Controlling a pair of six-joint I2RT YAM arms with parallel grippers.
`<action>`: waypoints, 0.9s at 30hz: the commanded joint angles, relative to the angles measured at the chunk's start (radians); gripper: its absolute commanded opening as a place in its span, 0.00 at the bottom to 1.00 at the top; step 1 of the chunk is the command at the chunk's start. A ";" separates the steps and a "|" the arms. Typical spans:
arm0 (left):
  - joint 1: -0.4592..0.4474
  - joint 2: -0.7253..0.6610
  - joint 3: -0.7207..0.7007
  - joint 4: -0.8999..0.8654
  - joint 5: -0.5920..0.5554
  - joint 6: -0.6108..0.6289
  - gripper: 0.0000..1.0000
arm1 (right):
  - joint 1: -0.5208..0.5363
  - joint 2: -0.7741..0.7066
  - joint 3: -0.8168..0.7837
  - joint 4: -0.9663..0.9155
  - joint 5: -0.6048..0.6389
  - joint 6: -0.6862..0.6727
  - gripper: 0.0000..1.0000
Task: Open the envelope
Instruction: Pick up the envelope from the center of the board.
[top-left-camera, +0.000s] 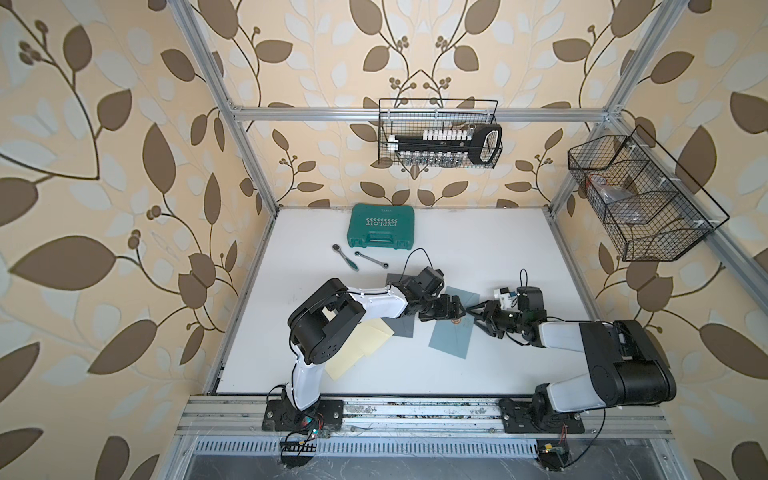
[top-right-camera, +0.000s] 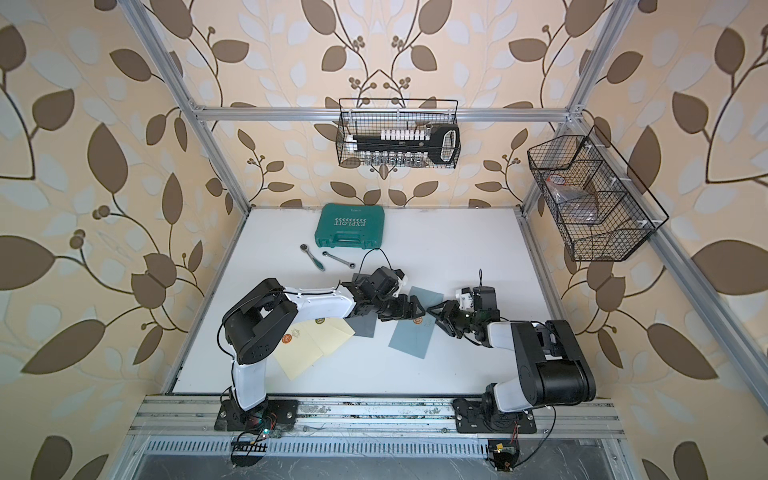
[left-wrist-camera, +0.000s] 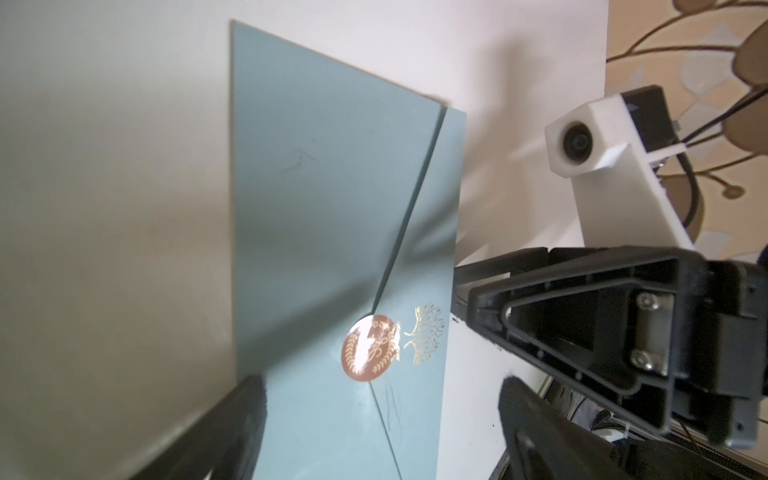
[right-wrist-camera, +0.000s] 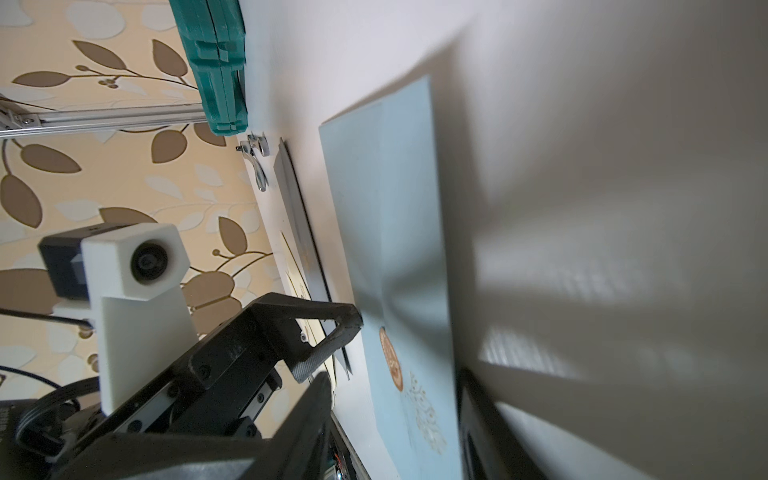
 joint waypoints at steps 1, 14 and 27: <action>-0.007 -0.016 -0.034 -0.069 0.004 -0.007 0.91 | 0.003 0.020 -0.020 0.029 -0.022 0.004 0.48; -0.007 -0.020 -0.039 -0.068 0.003 -0.009 0.91 | 0.002 0.048 -0.033 0.113 -0.050 -0.006 0.44; -0.009 -0.022 -0.051 -0.048 0.007 -0.023 0.91 | 0.019 0.111 -0.045 0.223 -0.085 -0.030 0.41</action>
